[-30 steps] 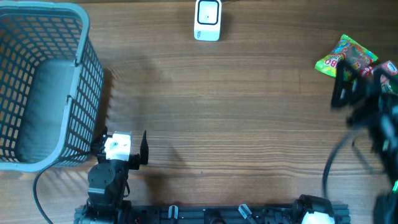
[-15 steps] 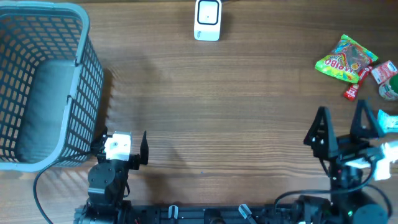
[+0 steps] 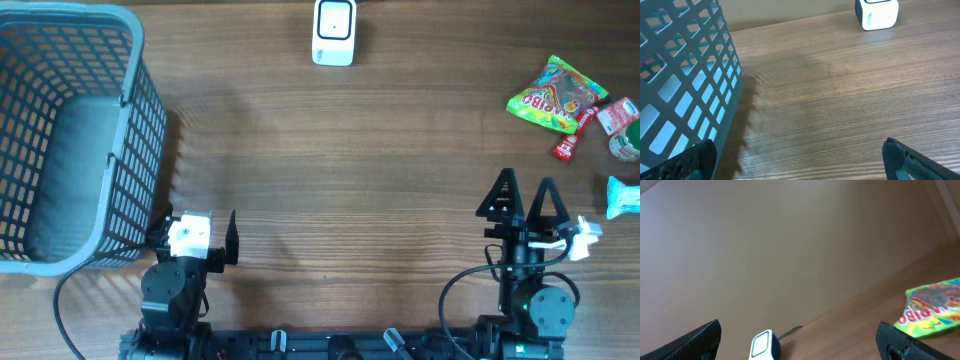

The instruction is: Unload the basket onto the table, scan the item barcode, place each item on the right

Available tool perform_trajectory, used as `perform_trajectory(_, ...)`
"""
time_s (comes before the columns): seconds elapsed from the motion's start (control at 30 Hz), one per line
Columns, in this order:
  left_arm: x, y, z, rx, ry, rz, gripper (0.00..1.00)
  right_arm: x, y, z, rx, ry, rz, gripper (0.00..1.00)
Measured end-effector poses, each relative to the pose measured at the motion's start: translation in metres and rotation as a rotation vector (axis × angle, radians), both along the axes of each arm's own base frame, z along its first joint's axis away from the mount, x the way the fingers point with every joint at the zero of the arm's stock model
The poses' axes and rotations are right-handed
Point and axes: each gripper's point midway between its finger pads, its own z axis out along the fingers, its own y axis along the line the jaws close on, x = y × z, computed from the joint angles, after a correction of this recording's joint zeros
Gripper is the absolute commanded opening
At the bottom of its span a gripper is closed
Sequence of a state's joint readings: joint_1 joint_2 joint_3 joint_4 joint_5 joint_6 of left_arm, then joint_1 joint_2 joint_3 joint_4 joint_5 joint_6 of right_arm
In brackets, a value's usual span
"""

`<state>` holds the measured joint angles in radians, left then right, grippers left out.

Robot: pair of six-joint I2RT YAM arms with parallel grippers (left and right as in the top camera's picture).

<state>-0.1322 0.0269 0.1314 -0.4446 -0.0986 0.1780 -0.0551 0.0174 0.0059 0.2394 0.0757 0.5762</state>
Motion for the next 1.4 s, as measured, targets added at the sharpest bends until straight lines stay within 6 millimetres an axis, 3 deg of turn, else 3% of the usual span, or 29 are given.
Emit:
perform_trajectory(0.13,0.0,0.0,0.0,0.0,0.0,0.0,1.0,0.005,-0.003,-0.036,0.01,0.15,-0.014,1.0)
perform_trajectory(0.17,0.0,0.0,0.0,0.0,0.0,0.0,1.0,0.006,-0.003,-0.052,0.012,0.215,-0.015,1.0)
perform_trajectory(0.2,0.0,0.0,0.0,0.0,0.0,0.0,1.0,0.006,-0.002,-0.055,-0.003,0.23,-0.013,1.0)
perform_trajectory(0.37,0.0,0.0,0.0,0.0,0.0,0.0,1.0,0.007,0.016,-0.057,-0.27,0.254,0.066,1.0)
perform_trajectory(0.6,0.0,0.0,0.0,0.0,0.0,0.0,1.0,0.007,0.029,-0.057,-0.448,0.25,0.116,1.0)
perform_trajectory(1.3,0.0,0.0,0.0,0.0,0.0,0.0,1.0,0.007,0.031,-0.057,-0.498,0.249,0.12,1.0)
perform_trajectory(1.4,0.006,-0.004,0.018,-0.016,-0.079,-0.018,1.0,0.007,0.031,-0.057,-0.498,0.248,0.12,1.0)
